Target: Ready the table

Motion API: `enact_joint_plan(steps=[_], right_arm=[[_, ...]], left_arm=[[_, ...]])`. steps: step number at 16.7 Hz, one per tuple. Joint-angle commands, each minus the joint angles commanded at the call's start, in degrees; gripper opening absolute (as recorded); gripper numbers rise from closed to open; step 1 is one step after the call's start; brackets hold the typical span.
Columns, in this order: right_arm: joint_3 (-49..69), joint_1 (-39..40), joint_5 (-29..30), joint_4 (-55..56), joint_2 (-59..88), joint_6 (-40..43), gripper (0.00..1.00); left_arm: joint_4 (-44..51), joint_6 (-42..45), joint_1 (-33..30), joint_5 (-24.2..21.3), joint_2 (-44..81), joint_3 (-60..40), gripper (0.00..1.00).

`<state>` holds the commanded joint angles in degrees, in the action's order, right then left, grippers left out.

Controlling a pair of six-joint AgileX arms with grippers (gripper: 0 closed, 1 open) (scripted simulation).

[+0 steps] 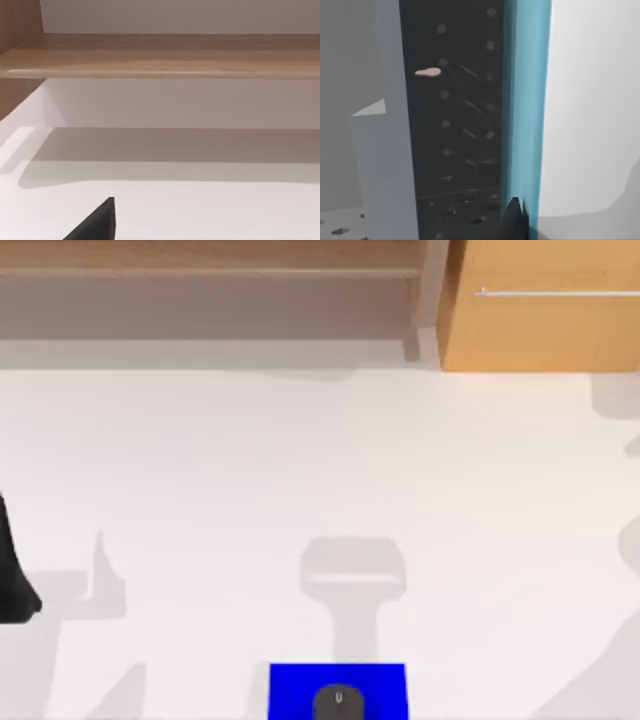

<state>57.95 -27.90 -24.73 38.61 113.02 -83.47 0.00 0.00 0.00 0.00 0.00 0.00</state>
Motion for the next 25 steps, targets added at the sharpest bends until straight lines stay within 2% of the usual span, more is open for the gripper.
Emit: enact_joint_plan(steps=[6, 7, 16, 25], right_arm=[[0.0, 0.0, 0.0, 0.0, 0.0, 0.0, 0.98], [0.0, 0.0, 0.0, 0.0, 0.0, 0.0, 1.00], [-0.2, -0.2, 0.0, 0.0, -0.2, 0.1, 1.00], [-10.9, -3.8, -3.6, 2.8, -7.6, 1.2, 1.00]], left_arm=[[0.0, 0.0, 0.0, 0.0, 0.0, 0.0, 1.00], [0.0, 0.0, 0.0, 0.0, 0.0, 0.0, 1.00], [0.0, 0.0, 0.0, 0.0, 0.0, 0.0, 1.00], [0.0, 0.0, 0.0, 0.0, 0.0, 0.0, 1.00]])
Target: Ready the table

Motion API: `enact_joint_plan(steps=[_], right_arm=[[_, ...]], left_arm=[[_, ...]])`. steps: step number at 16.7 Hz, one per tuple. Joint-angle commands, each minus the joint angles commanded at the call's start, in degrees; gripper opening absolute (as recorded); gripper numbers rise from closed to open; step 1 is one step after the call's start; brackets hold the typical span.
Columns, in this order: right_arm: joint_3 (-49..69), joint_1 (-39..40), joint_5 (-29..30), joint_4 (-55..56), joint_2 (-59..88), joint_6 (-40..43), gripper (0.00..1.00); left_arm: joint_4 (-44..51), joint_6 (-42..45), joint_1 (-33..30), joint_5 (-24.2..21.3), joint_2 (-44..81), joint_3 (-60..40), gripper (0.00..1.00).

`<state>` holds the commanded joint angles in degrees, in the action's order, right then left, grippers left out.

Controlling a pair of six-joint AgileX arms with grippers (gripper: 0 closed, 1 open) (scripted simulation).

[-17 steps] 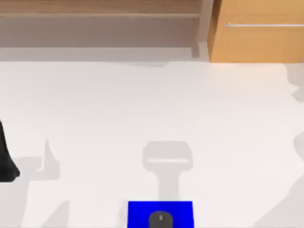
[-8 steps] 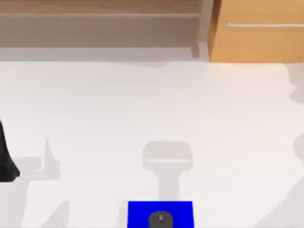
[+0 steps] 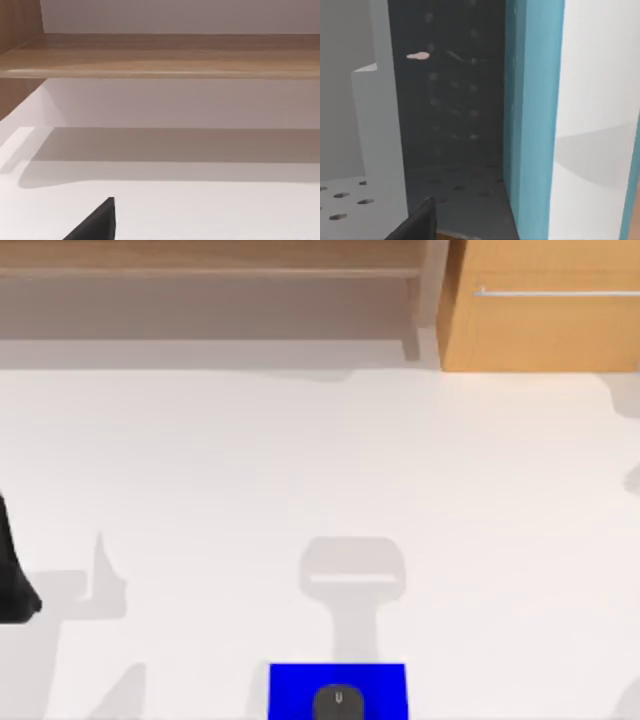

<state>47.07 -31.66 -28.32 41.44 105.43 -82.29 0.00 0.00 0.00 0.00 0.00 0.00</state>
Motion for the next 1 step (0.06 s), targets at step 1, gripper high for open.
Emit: enact_joint_plan(steps=[1], right_arm=[[-0.2, -0.1, -0.1, 0.1, -0.1, 0.0, 1.00]], left_arm=[[0.0, 0.0, 0.0, 0.0, 0.0, 0.0, 1.00]])
